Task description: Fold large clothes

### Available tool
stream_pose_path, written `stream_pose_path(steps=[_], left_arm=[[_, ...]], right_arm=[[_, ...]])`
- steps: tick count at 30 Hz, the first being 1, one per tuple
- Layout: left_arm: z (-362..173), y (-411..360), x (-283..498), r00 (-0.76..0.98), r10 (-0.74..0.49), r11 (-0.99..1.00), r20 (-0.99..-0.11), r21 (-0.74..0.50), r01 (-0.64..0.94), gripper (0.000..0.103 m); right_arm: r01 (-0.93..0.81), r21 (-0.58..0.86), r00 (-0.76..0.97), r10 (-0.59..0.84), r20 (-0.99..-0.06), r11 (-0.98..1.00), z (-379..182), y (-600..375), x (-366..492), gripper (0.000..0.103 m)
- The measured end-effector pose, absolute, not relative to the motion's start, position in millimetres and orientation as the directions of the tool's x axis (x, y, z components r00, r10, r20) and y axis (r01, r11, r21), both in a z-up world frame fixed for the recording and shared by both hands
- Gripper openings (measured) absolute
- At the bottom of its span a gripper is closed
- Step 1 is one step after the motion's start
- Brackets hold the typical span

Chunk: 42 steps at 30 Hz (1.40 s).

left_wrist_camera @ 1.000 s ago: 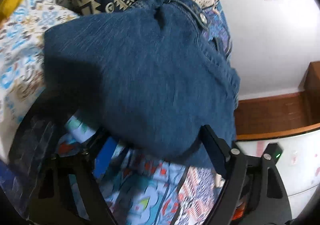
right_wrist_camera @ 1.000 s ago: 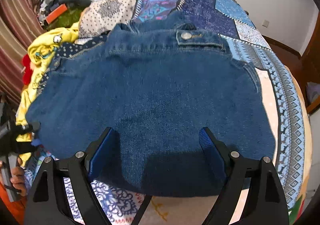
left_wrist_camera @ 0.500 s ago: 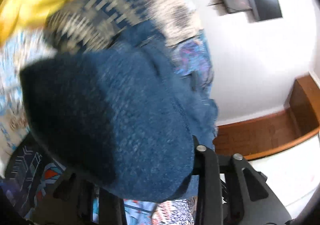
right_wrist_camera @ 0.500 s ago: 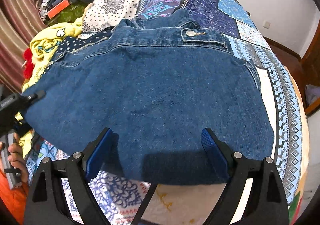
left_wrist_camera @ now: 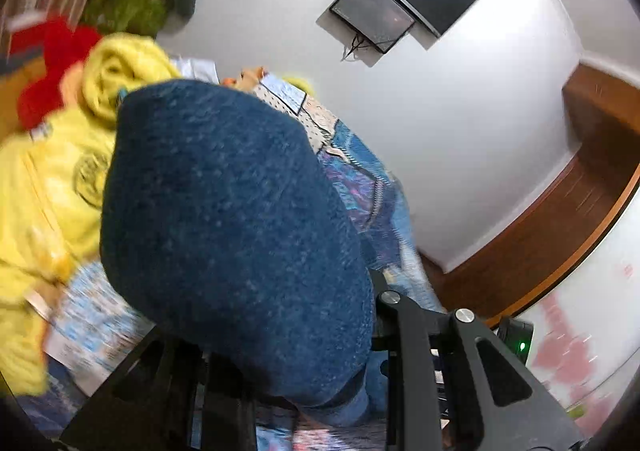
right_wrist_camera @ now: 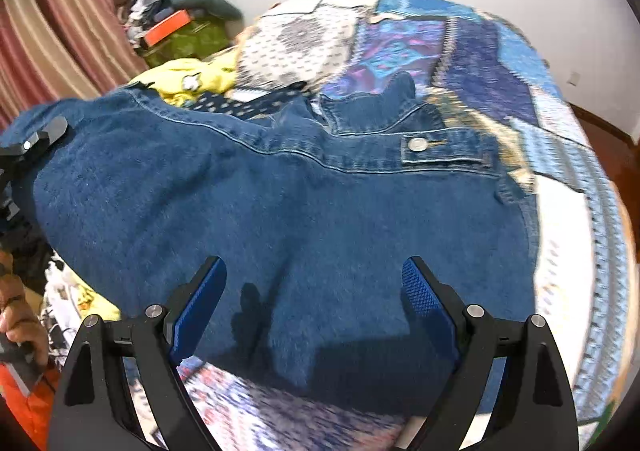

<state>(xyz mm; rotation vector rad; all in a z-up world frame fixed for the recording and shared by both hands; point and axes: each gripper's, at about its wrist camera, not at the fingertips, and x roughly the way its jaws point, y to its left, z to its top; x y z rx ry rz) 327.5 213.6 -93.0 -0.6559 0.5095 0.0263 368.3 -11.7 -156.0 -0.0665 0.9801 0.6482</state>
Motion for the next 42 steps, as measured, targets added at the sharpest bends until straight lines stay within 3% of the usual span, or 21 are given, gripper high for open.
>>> stream_pose_path(steps=[4,8,12,15,19,23,25,29,35,40,42], left_arm=[[-97.8,204.4,336.9,0.856,-0.103,0.839,-0.507,-0.507,-0.2,0.024],[-106.9,196.1,342.5,0.83,-0.075,0.864,-0.552,-0.451,-0.222,0.024],[-107.8,187.6,356.0,0.823,-0.083,0.88,-0.562,-0.428,-0.204,0.024],[-99.3,173.2,368.8,0.822,-0.089,0.9,-0.562,-0.399,-0.175,0.024],[-85.2,136.2,395.8,0.82,-0.123,0.926,-0.559,-0.361,-0.107,0.024],[-82.1,86.4,421.1,0.805,-0.169,0.945,-0.568,-0.325,-0.032,0.024],[-87.7,57.2,430.8,0.785,-0.203,0.951,-0.586,-0.308,0.017,0.024],[-120.7,-15.7,439.6,0.711,-0.212,0.977,-0.671,-0.159,0.142,0.024],[-184.6,-62.3,426.6,0.577,-0.2,0.965,-0.792,-0.055,0.258,0.024],[-198.2,-76.7,403.7,0.52,-0.205,0.937,-0.829,-0.014,0.348,0.034],[-198.8,-78.4,397.5,0.496,-0.227,0.926,-0.838,-0.028,0.376,0.046]], right_arm=[[-0.571,0.217,0.323,0.459,-0.828,0.792,-183.7,23.5,375.3,0.088],[-0.577,0.159,0.339,0.412,-0.846,0.801,-209.8,39.5,377.6,0.1],[-0.604,0.105,0.362,0.389,-0.847,0.79,-211.6,46.7,371.3,0.102],[-0.608,0.173,0.296,0.424,-0.856,0.775,-203.9,36.8,377.6,0.101],[-0.539,0.374,0.315,0.592,-0.741,0.755,-167.4,-20.9,378.6,0.101],[-0.437,0.414,0.426,0.589,-0.687,0.799,-138.4,-91.9,379.1,0.101],[-0.361,0.395,0.494,0.532,-0.688,0.845,-131.5,-133.3,379.1,0.101],[-0.247,0.355,0.536,0.432,-0.726,0.902,-136.5,-187.3,382.8,0.101],[-0.129,0.382,0.534,0.389,-0.75,0.915,-161.1,-245.3,369.1,0.101],[-0.085,0.396,0.52,0.38,-0.765,0.914,-167.8,-266.9,352.9,0.101],[-0.081,0.394,0.521,0.376,-0.767,0.916,-164.5,-271.1,346.7,0.101]])
